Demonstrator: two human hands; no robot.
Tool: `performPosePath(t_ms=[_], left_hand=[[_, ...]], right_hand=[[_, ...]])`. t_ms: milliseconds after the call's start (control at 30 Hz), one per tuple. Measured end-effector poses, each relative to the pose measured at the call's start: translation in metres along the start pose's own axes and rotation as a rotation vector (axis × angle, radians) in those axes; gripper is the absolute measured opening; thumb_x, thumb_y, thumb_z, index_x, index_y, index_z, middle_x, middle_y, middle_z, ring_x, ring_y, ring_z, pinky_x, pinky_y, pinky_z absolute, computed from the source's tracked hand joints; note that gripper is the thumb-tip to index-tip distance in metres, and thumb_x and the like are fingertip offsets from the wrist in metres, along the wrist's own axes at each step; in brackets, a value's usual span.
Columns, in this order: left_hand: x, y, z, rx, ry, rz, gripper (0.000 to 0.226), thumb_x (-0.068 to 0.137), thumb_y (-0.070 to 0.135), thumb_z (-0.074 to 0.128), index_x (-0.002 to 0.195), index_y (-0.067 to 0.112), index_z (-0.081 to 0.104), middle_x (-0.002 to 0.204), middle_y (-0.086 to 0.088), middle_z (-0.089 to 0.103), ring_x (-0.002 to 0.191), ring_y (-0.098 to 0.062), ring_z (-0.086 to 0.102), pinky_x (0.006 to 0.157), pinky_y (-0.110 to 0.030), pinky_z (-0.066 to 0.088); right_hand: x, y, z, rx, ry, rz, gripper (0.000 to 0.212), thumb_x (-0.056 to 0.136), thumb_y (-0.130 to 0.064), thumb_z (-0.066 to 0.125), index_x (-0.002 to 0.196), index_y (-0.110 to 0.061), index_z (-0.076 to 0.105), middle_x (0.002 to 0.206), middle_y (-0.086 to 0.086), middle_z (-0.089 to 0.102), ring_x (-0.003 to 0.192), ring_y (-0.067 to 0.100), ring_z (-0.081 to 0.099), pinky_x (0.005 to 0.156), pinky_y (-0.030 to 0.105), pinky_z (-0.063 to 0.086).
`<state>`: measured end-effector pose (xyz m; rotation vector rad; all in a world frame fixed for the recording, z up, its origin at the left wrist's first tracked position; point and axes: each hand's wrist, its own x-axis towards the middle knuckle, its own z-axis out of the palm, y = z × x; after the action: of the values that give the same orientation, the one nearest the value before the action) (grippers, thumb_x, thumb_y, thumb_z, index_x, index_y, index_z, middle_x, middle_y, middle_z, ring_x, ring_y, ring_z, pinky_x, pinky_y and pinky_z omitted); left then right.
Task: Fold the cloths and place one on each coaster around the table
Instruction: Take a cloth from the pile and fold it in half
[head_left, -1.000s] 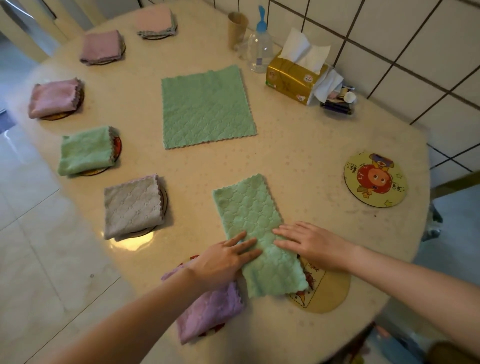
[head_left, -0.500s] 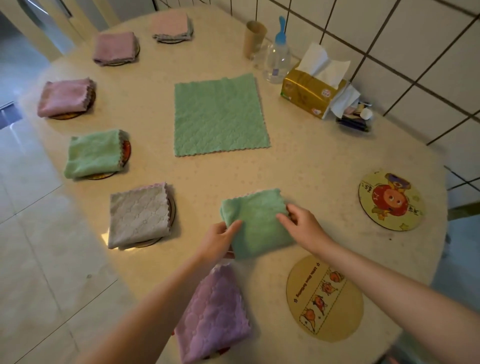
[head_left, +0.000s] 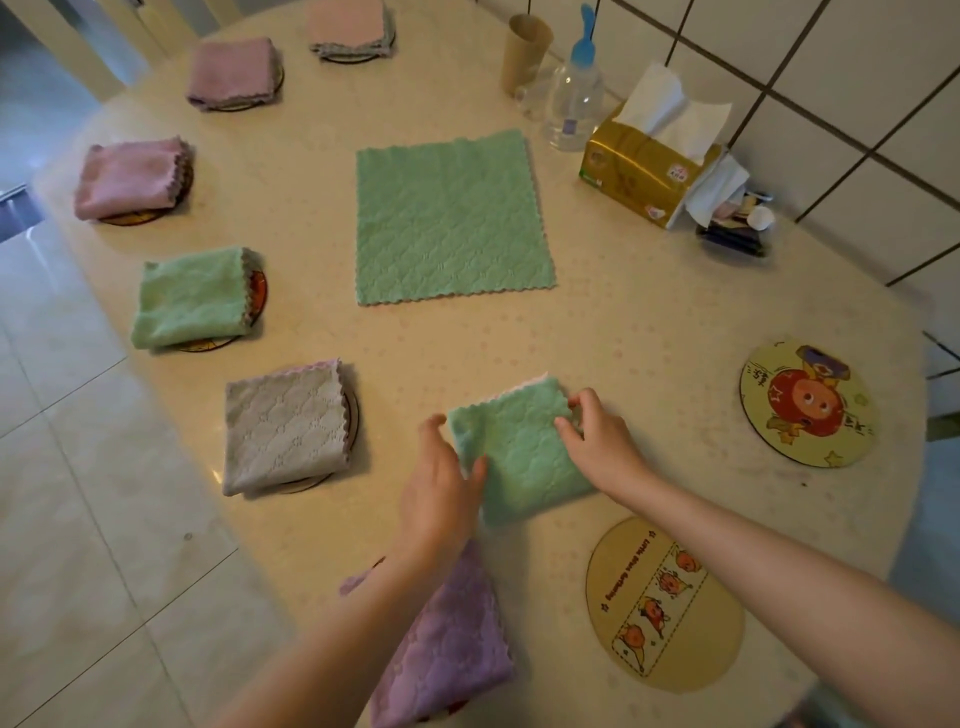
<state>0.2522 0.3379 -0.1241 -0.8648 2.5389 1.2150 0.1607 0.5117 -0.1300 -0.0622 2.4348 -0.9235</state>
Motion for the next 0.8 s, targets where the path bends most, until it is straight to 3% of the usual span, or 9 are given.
performPosePath(t_ms=[100,167,233,300,467,533,600,700,800], left_hand=[[0.003,-0.009,-0.001,0.526,0.233,0.579,0.071,0.074,0.038,0.074,0.134,0.021,0.041,0.111,-0.008,0.054,0.089,-0.029,0.059,0.070,-0.037,0.049],[0.011,-0.022,0.003,0.678,0.199,0.745,0.062,0.079,0.048,0.062,0.133,0.021,0.049,0.123,-0.012,0.055,0.107,-0.034,0.057,0.086,-0.042,0.049],[0.016,-0.030,0.003,0.779,0.045,0.688,0.066,0.082,0.058,0.043,0.136,0.020,0.051,0.137,-0.011,0.050,0.121,-0.037,0.050,0.098,-0.048,0.043],[0.018,-0.034,0.001,0.833,-0.078,0.577,0.075,0.081,0.064,0.035,0.141,0.020,0.044,0.145,-0.007,0.044,0.127,-0.039,0.046,0.102,-0.053,0.039],[0.020,-0.033,-0.004,0.800,-0.218,0.472,0.086,0.081,0.073,0.027,0.152,0.030,0.004,0.160,0.004,0.003,0.144,-0.034,0.012,0.114,-0.052,0.013],[0.021,-0.026,-0.008,0.709,-0.232,0.454,0.087,0.083,0.069,0.039,0.151,0.032,0.000,0.160,0.004,-0.005,0.143,-0.031,0.005,0.115,-0.048,0.010],[0.023,-0.014,-0.014,0.566,-0.207,0.391,0.087,0.084,0.054,0.057,0.151,0.028,0.007,0.159,-0.001,0.003,0.140,-0.029,0.010,0.113,-0.045,0.016],[0.032,0.003,-0.016,0.392,-0.122,0.300,0.077,0.087,0.033,0.063,0.150,0.017,0.020,0.147,-0.010,0.033,0.130,-0.031,0.028,0.108,-0.041,0.025],[0.049,0.015,-0.016,0.310,-0.108,0.173,0.060,0.087,0.025,0.064,0.140,0.013,0.038,0.135,-0.012,0.045,0.121,-0.032,0.037,0.102,-0.041,0.033]], right_hand=[[-0.007,0.001,0.002,-0.099,0.042,-0.102,0.036,0.098,-0.027,0.041,0.131,-0.031,0.027,0.071,-0.001,0.058,0.052,0.019,0.059,0.043,0.041,0.050],[-0.013,0.001,0.003,-0.196,0.069,-0.181,0.051,0.099,-0.022,0.037,0.143,-0.036,0.016,0.059,-0.003,0.050,0.045,0.014,0.047,0.037,0.032,0.035],[-0.015,0.002,0.003,-0.213,0.091,-0.215,0.052,0.100,-0.019,0.036,0.145,-0.035,0.017,0.062,-0.008,0.045,0.047,0.007,0.040,0.041,0.020,0.026],[-0.012,0.001,0.003,-0.181,0.074,-0.181,0.043,0.100,-0.019,0.039,0.141,-0.027,0.031,0.077,-0.007,0.052,0.053,0.000,0.041,0.045,0.014,0.029],[-0.005,0.006,-0.010,-0.127,0.127,0.071,0.035,0.091,-0.029,0.060,0.122,-0.020,0.045,0.092,-0.003,0.062,0.068,0.012,0.061,0.059,0.030,0.056],[-0.006,0.013,-0.016,-0.142,0.133,0.097,0.033,0.090,-0.029,0.060,0.119,-0.016,0.050,0.101,0.001,0.064,0.081,0.014,0.062,0.071,0.031,0.056],[-0.008,0.013,-0.021,-0.096,0.114,0.129,0.030,0.092,-0.030,0.058,0.116,-0.013,0.053,0.106,0.002,0.063,0.088,0.015,0.059,0.075,0.029,0.053],[-0.009,0.005,-0.025,0.023,0.030,0.233,0.031,0.090,-0.034,0.058,0.112,-0.013,0.053,0.104,0.000,0.060,0.093,0.018,0.059,0.081,0.036,0.054],[-0.011,-0.003,-0.025,0.139,-0.082,0.349,0.026,0.088,-0.033,0.062,0.100,-0.012,0.054,0.097,0.004,0.062,0.084,0.020,0.063,0.069,0.037,0.058]])
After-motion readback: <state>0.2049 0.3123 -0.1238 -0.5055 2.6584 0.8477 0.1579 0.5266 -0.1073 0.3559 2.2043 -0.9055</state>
